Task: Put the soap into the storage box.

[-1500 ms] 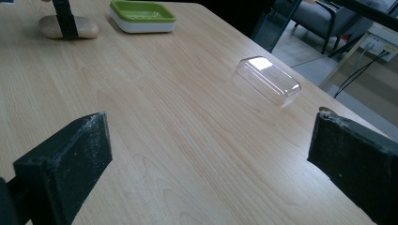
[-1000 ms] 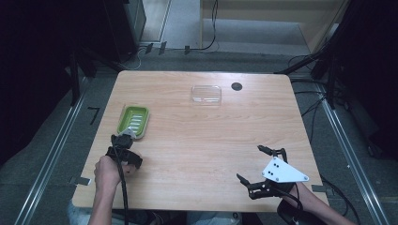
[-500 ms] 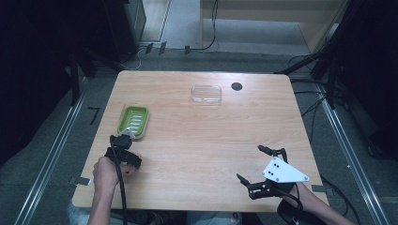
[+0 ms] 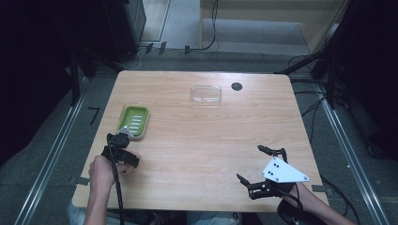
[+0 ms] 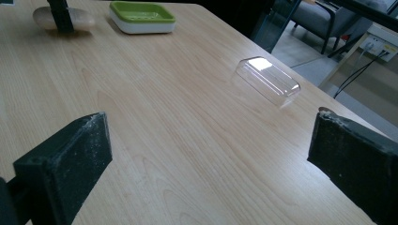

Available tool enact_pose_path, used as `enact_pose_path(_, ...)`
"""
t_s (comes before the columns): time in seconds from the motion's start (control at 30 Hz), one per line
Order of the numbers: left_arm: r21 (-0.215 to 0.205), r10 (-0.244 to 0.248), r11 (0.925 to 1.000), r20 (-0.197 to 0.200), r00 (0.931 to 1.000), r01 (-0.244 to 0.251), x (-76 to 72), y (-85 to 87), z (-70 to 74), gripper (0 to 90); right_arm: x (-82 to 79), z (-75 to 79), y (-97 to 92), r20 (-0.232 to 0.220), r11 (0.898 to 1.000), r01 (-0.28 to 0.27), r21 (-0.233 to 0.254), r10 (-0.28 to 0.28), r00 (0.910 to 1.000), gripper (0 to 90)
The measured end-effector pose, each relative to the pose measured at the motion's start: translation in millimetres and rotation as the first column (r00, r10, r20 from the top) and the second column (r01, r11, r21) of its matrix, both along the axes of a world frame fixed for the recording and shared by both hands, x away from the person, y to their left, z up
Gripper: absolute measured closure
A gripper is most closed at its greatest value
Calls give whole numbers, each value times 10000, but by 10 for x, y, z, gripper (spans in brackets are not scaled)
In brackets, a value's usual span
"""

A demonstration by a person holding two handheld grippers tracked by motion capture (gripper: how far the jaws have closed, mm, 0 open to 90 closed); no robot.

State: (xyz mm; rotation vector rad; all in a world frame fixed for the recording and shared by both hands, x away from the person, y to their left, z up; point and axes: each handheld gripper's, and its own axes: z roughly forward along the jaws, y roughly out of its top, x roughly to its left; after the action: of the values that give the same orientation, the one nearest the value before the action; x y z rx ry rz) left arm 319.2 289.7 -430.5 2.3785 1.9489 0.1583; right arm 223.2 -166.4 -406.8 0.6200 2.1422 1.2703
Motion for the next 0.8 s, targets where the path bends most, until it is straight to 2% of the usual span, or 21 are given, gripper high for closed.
enact_pose_path(0.4, 58, -296, 9995, -6, 9996, 296, 57, -17, 127, 333, 1, 0, -3, -4, 10000, 13, 15, -13, 10000, 0)
enact_pose_path(0.8, 30, -321, 9995, -31, 9995, 321, 97, -1, 229, 333, 1, 0, -5, -18, 10000, 29, 27, -29, 10000, 0)
